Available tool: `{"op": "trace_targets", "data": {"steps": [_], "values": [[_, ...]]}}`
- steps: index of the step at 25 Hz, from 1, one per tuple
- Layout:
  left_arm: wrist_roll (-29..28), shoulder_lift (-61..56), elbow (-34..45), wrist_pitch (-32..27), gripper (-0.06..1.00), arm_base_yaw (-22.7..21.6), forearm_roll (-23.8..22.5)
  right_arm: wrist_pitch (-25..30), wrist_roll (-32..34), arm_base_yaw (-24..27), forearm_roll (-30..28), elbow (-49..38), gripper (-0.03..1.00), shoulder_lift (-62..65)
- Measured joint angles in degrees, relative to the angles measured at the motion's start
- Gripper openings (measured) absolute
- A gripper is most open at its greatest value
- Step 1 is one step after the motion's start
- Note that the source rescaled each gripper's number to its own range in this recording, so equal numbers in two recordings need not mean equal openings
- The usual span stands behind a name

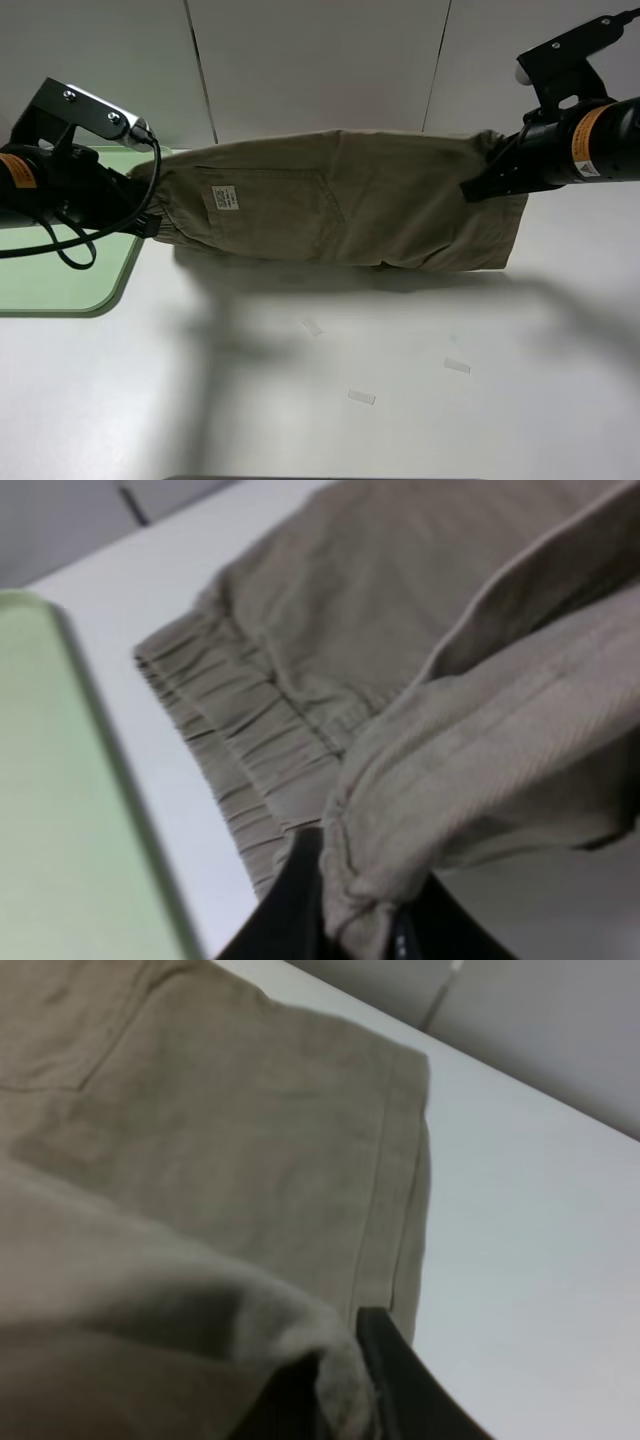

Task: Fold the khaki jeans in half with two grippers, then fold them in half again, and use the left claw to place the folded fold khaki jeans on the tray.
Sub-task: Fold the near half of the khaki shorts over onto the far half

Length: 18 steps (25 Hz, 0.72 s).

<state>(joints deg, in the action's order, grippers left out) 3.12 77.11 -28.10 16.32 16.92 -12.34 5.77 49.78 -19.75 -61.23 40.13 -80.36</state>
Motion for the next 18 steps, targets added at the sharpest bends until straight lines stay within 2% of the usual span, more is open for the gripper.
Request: {"op": "trace_targets", "data": {"steps": [5, 12, 16, 18], "values": [[3.6, 0.1, -0.1, 1.9, 0.00, -4.0, 0.0, -2.0, 0.0, 0.1, 0.1, 4.8, 0.00, -5.1], [4.3, 5.7, -0.2, 7.4, 0.00, -7.1, 0.1, -5.2, 0.0, 0.1, 0.1, 9.8, 0.00, -9.9], [4.5, 9.9, -0.2, 12.4, 0.00, -7.6, 0.4, -5.3, 0.0, 0.7, 0.1, 10.6, 0.00, -12.5], [4.6, 11.3, -0.2, 16.1, 0.00, -7.6, 2.1, -5.8, 0.0, 1.6, 0.1, 10.6, 0.00, -13.7]]}}
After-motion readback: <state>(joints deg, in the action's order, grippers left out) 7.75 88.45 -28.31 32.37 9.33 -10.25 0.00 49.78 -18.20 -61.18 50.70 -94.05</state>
